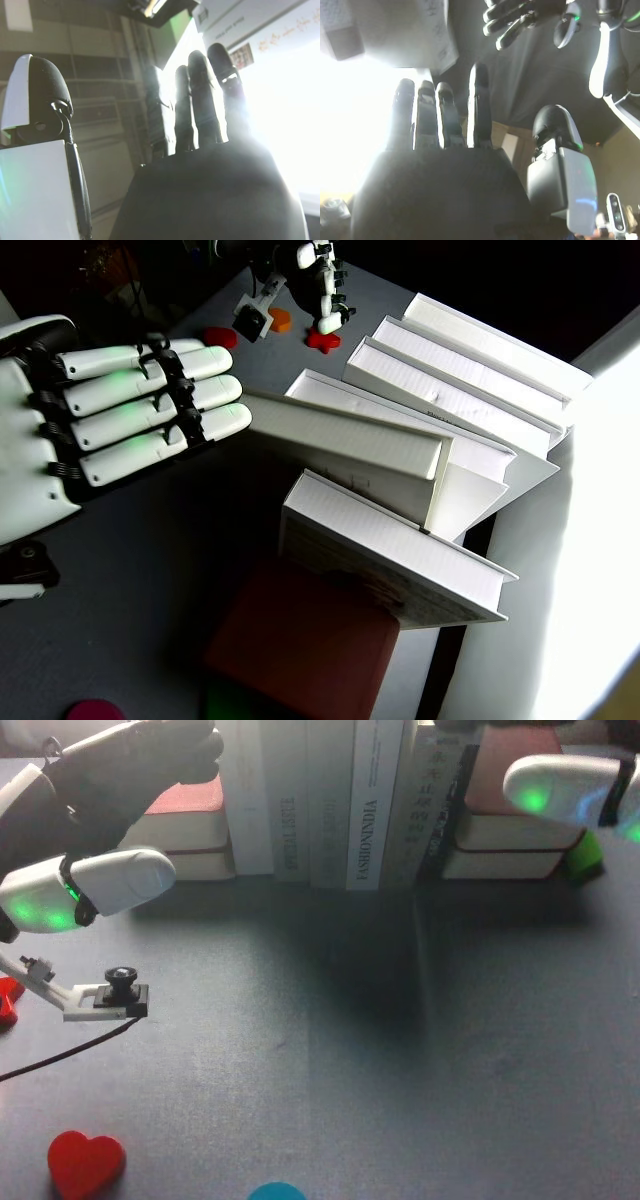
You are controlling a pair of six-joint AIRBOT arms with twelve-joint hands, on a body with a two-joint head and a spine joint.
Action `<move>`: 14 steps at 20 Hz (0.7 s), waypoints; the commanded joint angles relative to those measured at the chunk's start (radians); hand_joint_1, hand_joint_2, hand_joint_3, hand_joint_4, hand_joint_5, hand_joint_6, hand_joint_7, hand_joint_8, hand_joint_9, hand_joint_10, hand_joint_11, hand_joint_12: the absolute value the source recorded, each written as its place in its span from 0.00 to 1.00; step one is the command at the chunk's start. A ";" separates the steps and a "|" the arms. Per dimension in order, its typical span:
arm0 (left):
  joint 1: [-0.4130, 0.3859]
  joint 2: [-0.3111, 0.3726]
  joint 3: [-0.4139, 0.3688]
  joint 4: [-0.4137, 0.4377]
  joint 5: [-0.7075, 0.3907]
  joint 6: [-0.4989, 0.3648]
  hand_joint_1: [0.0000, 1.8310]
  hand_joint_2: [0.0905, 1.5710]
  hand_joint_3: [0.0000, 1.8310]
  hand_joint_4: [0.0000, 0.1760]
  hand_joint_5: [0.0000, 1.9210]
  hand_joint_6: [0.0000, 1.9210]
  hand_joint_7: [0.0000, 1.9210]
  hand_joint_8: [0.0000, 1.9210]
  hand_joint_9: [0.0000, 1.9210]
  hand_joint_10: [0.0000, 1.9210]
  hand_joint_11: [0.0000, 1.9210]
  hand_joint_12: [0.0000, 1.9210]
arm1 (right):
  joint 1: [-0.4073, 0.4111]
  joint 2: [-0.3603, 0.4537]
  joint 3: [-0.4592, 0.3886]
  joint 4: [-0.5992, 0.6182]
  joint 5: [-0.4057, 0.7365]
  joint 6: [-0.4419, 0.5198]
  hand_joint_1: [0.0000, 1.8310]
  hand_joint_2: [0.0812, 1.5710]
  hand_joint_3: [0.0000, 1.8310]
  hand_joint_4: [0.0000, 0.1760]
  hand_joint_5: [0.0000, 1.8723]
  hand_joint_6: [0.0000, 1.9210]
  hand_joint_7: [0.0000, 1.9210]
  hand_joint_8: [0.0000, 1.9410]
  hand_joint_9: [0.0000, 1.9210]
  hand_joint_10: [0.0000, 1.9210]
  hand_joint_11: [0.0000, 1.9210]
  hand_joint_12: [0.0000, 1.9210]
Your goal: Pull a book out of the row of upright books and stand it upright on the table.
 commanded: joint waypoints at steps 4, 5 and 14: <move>-0.004 -0.005 0.001 -0.035 -0.103 -0.009 0.55 0.57 0.00 0.29 0.30 0.00 0.17 0.00 0.19 0.00 0.00 0.52 | 0.056 -0.001 0.005 -0.002 0.068 0.003 0.05 0.78 0.00 0.39 0.33 0.01 0.00 0.00 0.00 0.00 0.00 0.00; -0.004 -0.005 0.000 -0.035 -0.102 -0.009 0.55 0.57 0.00 0.29 0.29 0.00 0.16 0.00 0.17 0.00 0.00 0.51 | 0.086 0.004 0.009 -0.017 0.054 0.003 0.02 0.78 0.00 0.42 0.33 0.00 0.00 0.00 0.00 0.00 0.00 0.00; -0.004 -0.008 0.001 -0.034 -0.103 -0.009 0.55 0.56 0.00 0.00 0.28 0.00 0.15 0.00 0.19 0.00 0.00 0.58 | 0.240 -0.025 0.084 -0.113 -0.135 0.003 0.07 0.73 0.00 0.57 0.35 0.00 0.00 0.00 0.00 0.00 0.00 0.00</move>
